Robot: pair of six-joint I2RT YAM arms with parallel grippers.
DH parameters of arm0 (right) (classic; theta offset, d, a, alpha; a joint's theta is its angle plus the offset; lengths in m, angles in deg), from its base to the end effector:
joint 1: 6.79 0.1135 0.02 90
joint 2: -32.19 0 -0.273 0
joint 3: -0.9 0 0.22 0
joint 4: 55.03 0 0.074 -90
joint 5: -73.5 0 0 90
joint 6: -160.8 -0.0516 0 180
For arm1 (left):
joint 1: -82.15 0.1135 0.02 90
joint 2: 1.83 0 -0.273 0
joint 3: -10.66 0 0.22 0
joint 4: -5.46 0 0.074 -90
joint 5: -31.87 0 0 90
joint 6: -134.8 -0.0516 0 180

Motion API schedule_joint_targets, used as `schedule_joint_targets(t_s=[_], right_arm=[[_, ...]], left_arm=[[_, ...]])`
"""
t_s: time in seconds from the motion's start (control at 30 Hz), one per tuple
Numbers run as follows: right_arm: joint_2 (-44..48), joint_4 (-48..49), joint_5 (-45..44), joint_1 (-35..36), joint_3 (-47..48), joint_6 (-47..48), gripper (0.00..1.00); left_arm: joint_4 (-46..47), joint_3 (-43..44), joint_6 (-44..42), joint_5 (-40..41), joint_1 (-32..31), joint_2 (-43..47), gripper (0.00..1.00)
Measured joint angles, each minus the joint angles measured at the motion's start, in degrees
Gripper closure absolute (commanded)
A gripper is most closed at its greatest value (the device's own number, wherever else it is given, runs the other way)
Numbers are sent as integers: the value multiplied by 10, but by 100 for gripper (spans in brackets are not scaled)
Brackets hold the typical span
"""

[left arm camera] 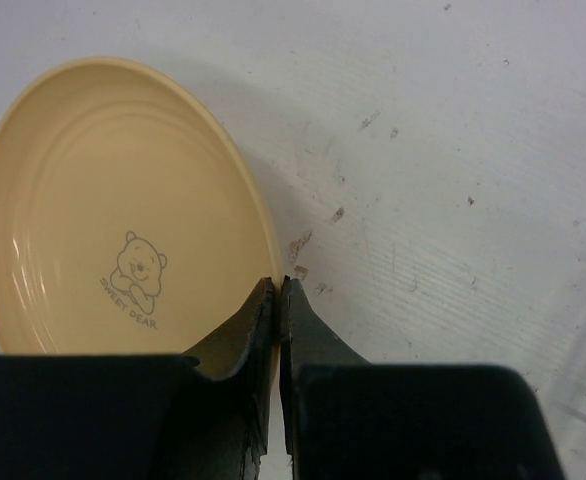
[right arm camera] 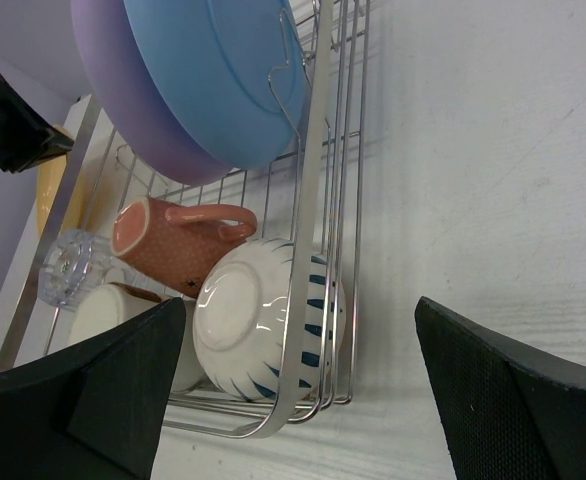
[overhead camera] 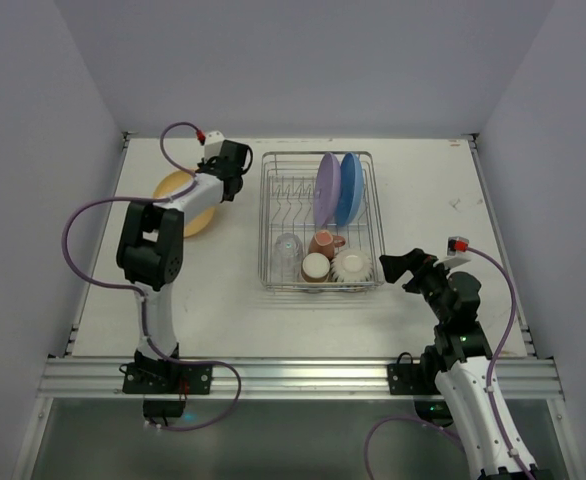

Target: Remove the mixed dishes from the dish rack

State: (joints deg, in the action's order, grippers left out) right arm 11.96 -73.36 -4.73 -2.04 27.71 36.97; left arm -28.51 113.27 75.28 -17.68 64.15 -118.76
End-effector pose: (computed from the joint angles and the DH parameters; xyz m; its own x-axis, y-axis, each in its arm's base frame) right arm 0.1031 0.0191 0.2078 -0.3245 0.5199 -0.7902 -0.1197 0.8061 0.5796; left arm 0.4214 -0.1017 0.2179 -0.5229 -0.2360 -0.8191 -0.5113 0.8557 0.0799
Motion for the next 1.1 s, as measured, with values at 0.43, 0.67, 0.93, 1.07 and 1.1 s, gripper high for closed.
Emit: schedule_joint_targets(t_s=[0.43,0.67,0.93,1.07,1.1], right_arm=[[2,0,0,0,0,0,1],[5,0,0,0,0,0,1],[5,0,0,0,0,0,1],[5,0,0,0,0,0,1],[5,0,0,0,0,0,1]], left_arm=[[-9,0,-3,-2,0,-21,89],[-14,0,-12,-1,0,-32,72],[-17,6,-16,-7,1,-34,70],[-18,8,-16,-13,2,-37,70],[-18,8,-16,-17,3,-37,69]])
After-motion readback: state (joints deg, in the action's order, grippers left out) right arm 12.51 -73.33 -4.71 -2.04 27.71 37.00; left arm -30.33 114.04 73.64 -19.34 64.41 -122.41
